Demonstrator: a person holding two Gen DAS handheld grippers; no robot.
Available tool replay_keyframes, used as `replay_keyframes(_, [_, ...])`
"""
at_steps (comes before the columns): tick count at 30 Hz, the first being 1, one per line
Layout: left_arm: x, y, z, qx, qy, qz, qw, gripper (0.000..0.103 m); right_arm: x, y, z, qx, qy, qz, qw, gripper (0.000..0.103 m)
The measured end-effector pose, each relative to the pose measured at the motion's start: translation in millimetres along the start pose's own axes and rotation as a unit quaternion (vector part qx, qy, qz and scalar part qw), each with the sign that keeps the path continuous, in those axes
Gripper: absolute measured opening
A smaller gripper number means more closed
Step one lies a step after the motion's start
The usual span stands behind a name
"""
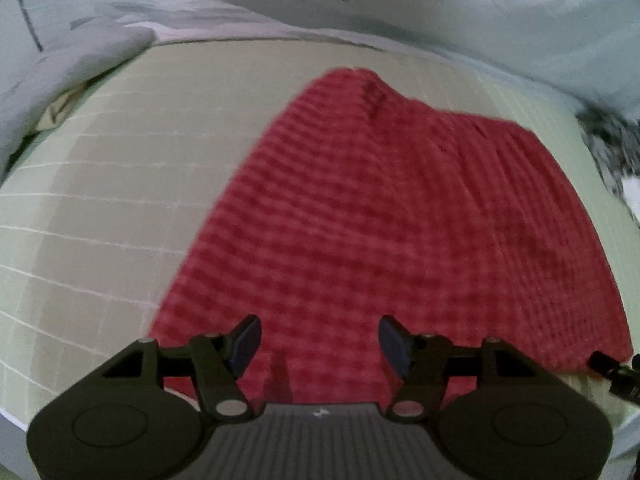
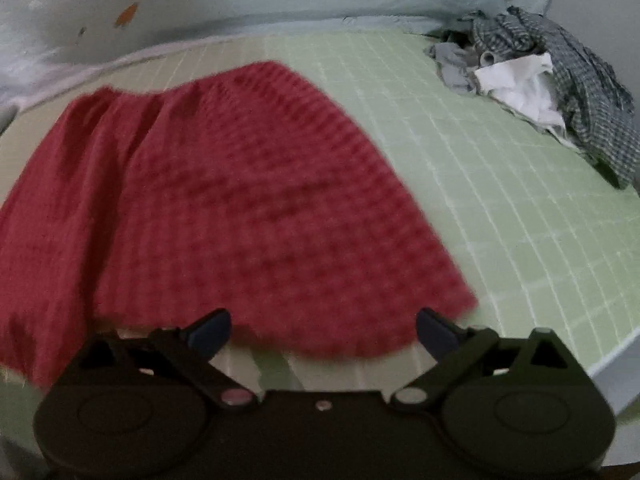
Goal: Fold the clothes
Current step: 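Release the red garment with both grippers, leaving it spread flat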
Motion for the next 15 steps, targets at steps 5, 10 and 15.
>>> replay_keyframes(5, [10.8,-5.0,-2.5,-0.004,0.005,0.012,0.9999,0.066,19.7,-8.9,7.9,-0.024,0.041,0.015,0.999,0.089])
replay_keyframes(10, [14.0,-5.8,-8.6,-0.011,0.000,0.013,0.9999,0.066,15.0,-11.1,16.2,-0.052,0.015,0.012,0.998,0.082])
replay_keyframes(15, [14.0,-5.0,-16.5,-0.017,-0.007,0.000,0.9998,0.066,1.4,-1.7,14.9,-0.084,-0.009,-0.009,0.996,0.015])
Point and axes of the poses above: each gripper's, at about its wrist camera, not at the fingertips, and z roughly the way its jaws point, y to its left, x to its underside, the point moved 1 cm from there along z, roughly the way its jaws point, and after that the axes turned 1 degree about y, right-handed, at the moved point
